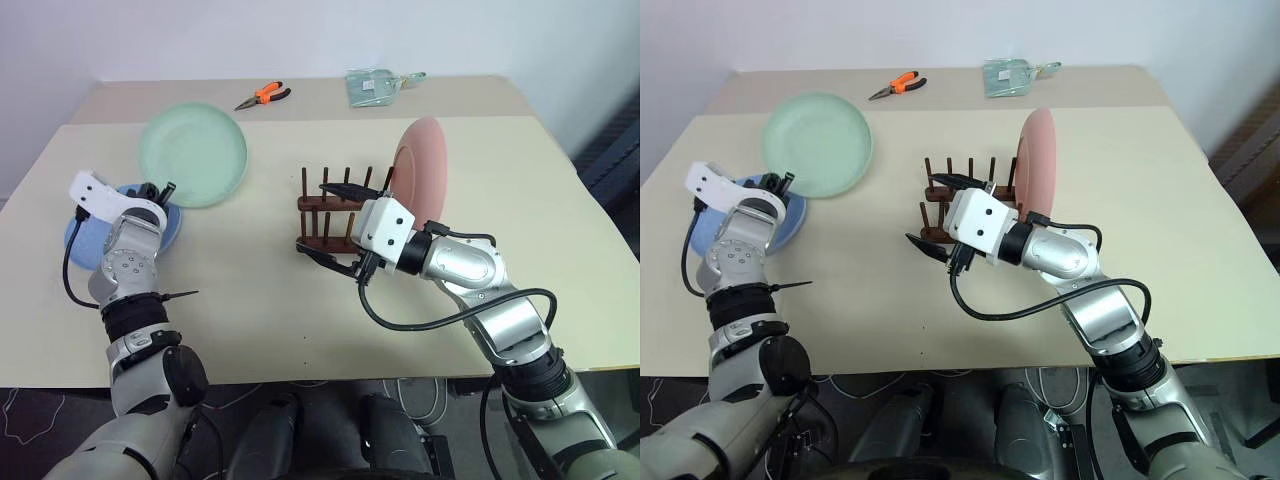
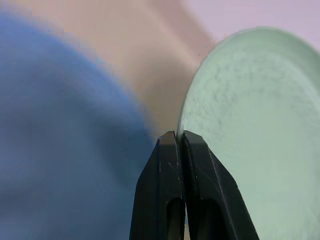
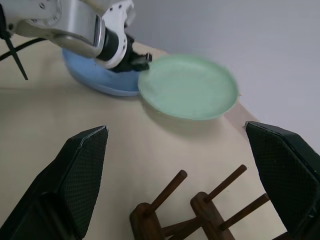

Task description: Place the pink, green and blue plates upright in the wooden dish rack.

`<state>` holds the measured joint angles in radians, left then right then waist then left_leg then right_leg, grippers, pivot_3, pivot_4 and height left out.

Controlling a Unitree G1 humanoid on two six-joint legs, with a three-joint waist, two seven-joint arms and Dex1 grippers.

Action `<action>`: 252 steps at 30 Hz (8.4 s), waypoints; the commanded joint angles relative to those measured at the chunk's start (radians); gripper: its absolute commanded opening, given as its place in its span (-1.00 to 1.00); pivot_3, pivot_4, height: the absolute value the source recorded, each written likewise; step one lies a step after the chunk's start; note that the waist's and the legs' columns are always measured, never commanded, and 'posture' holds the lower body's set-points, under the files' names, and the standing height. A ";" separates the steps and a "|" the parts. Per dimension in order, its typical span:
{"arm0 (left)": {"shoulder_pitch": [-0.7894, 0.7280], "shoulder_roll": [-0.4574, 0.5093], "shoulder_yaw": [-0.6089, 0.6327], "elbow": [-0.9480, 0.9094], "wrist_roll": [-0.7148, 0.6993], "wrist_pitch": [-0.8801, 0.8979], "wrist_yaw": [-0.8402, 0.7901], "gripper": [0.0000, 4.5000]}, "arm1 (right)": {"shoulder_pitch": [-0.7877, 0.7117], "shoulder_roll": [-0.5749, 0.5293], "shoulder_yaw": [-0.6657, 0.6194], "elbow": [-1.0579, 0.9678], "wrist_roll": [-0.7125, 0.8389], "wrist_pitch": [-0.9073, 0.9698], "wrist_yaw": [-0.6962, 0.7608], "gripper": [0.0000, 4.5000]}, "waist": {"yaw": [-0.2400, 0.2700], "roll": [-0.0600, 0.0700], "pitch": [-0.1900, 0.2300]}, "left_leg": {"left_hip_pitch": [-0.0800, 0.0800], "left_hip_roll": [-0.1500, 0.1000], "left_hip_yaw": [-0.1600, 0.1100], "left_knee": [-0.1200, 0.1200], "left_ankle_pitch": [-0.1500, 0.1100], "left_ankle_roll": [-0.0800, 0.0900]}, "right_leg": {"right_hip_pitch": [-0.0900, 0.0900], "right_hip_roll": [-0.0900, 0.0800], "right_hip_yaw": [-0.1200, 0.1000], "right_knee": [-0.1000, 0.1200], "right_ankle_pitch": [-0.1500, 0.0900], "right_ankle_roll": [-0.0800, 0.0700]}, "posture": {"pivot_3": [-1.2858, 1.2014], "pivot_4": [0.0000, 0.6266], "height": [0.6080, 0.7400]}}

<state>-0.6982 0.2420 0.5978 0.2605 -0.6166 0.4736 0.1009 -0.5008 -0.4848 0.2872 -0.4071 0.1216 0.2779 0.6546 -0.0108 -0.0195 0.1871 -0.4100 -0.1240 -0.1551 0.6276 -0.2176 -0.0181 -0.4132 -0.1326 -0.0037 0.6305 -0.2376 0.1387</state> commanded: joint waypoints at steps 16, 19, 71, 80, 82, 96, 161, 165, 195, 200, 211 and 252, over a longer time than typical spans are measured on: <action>0.092 -0.111 -0.404 -0.695 0.031 0.179 0.030 -1.00 | -0.290 0.043 0.195 0.373 -0.585 -0.355 -0.141 0.65 | -0.001 0.000 0.000 | 0.000 0.001 0.003 -0.001 0.002 -0.004 | -0.001 0.001 0.001 0.000 0.001 -0.001 | 0.03 -0.52 0.88; 0.104 -0.113 -0.404 -0.717 0.020 0.194 0.018 -1.00 | -0.295 0.043 0.188 0.401 -0.649 -0.361 -0.172 -0.01 | 0.000 0.000 0.000 | 0.000 0.001 0.003 -0.001 0.003 -0.005 | -0.001 0.001 0.001 0.000 0.001 -0.001 | 0.03 -0.52 0.88; 0.654 0.126 -0.693 -0.670 0.358 -0.220 -0.546 0.54 | -0.056 0.362 -0.450 0.036 1.012 0.447 -0.568 -0.86 | -0.002 0.004 0.001 | 0.002 0.015 0.019 -0.011 0.001 -0.002 | -0.014 0.013 0.018 -0.001 0.005 -0.009 | 0.03 -0.52 0.88; 0.662 0.125 -0.677 -0.676 0.361 -0.197 -0.540 0.55 | -0.117 0.124 -0.273 -0.011 0.639 0.357 -0.420 0.29 | -0.002 0.004 0.001 | 0.001 0.015 0.019 -0.011 0.001 -0.002 | -0.014 0.013 0.018 -0.001 0.005 -0.009 | 0.03 -0.52 0.88; 0.665 0.121 -0.641 -0.672 0.337 -0.177 -0.529 0.78 | -0.129 0.052 -0.229 -0.014 0.519 0.293 -0.368 0.32 | -0.002 0.004 0.001 | 0.001 0.015 0.020 -0.011 0.001 -0.002 | -0.014 0.013 0.018 -0.001 0.005 -0.009 | 0.03 -0.52 0.88; 0.547 0.020 -0.271 -0.539 0.310 -0.155 -0.193 1.00 | -0.231 -0.094 -0.117 0.047 0.093 -0.041 -0.131 0.99 | -0.002 0.003 0.001 | 0.001 0.016 0.020 -0.011 0.001 -0.002 | -0.013 0.013 0.018 -0.001 0.005 -0.008 | 0.03 -0.52 0.88; 0.236 -0.101 -0.379 -0.927 0.094 0.274 0.223 -1.00 | -0.378 0.268 0.192 0.538 -0.612 -0.425 -0.165 -0.98 | -0.004 -0.007 -0.001 | 0.002 0.017 0.019 -0.007 0.006 -0.013 | -0.013 0.017 0.019 0.000 0.010 -0.010 | 0.03 -0.52 0.88; 0.225 -0.102 -0.321 -0.936 0.075 0.222 0.202 -0.37 | -0.383 0.262 0.191 0.551 -0.614 -0.449 -0.160 -1.00 | -0.004 -0.007 -0.001 | 0.002 0.017 0.019 -0.007 0.006 -0.013 | -0.013 0.018 0.019 0.000 0.010 -0.010 | 0.03 -0.52 0.88; 0.790 0.090 -0.531 -0.667 0.508 -0.336 -0.267 0.50 | -0.076 0.538 -0.235 0.008 0.729 0.375 -0.338 -1.00 | -0.007 -0.002 0.000 | 0.003 0.023 0.020 -0.014 0.004 -0.010 | -0.017 0.021 0.020 0.000 0.013 -0.015 | 0.03 -0.52 0.88; 0.794 0.088 -0.528 -0.696 0.493 -0.321 -0.300 0.50 | -0.079 0.556 -0.262 0.050 0.740 0.387 -0.398 -1.00 | -0.006 -0.002 0.000 | 0.003 0.023 0.021 -0.014 0.004 -0.009 | -0.017 0.021 0.020 -0.001 0.013 -0.015 | 0.03 -0.52 0.88; 0.798 0.087 -0.541 -0.730 0.500 -0.299 -0.350 0.56 | -0.161 0.538 -0.292 0.151 0.724 0.421 -0.454 -0.13 | -0.007 -0.001 0.001 | 0.003 0.023 0.021 -0.014 0.004 -0.009 | -0.017 0.021 0.020 -0.001 0.013 -0.015 | 0.03 -0.52 0.88; 0.615 0.150 -0.752 -0.752 0.348 -0.156 -0.707 0.56 | 0.268 -0.372 -0.281 -0.137 0.072 0.208 -0.002 -0.97 | 0.020 0.000 0.000 | 0.001 0.027 0.030 -0.010 0.002 -0.005 | -0.012 0.020 0.020 -0.011 0.012 -0.018 | 0.03 -0.52 0.88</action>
<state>-0.0805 0.3895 -0.1520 -0.4446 -0.2491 0.3100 -0.5929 -0.2113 -0.8668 0.0028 -0.5591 0.2351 0.5161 0.6771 0.0089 -0.0193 0.1875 -0.4087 -0.0972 -0.1249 0.6171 -0.2158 -0.0232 -0.4254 -0.1124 0.0162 0.6190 -0.2257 0.1210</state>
